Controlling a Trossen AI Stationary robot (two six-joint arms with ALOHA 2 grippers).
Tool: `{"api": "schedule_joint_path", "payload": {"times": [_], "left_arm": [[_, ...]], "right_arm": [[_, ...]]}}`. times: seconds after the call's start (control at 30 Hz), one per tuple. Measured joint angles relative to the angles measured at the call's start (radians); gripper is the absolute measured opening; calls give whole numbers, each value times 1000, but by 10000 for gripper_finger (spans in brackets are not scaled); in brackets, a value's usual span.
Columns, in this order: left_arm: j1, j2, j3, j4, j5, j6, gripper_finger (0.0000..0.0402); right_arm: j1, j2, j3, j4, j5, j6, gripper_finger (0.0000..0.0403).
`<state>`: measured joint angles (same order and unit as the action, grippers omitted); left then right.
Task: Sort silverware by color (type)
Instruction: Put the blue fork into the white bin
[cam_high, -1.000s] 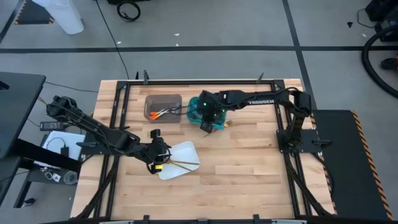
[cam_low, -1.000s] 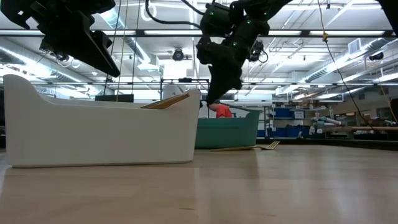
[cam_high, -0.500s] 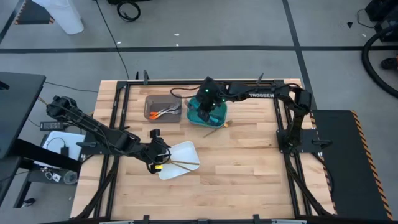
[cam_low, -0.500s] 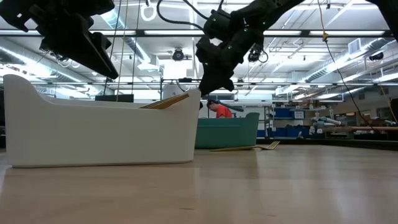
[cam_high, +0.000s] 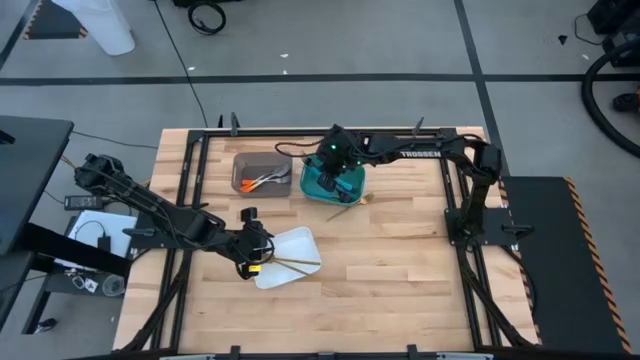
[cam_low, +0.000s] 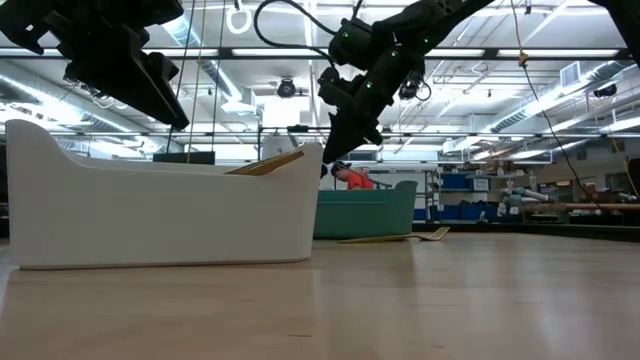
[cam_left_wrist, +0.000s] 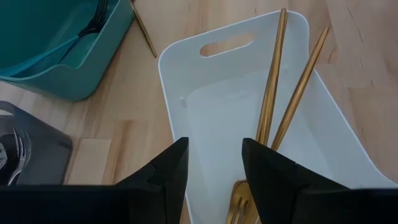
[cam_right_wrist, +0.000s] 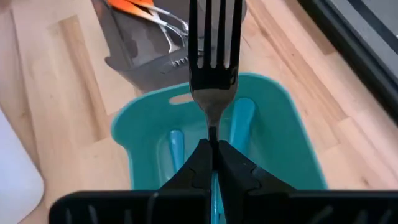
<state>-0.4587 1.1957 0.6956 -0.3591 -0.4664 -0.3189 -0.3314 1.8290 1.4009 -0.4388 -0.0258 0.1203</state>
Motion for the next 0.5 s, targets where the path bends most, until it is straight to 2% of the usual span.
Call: {"api": "schedule_joint_path", "payload": {"times": [0.23,0.5], "left_arm": [[0,0,0,-7,0,0,160],[0,0,0,-7,0,0,160]], "right_arm": [[0,0,-134,151,16,43,16],[9,1,-215,197,83,61,16]]}}
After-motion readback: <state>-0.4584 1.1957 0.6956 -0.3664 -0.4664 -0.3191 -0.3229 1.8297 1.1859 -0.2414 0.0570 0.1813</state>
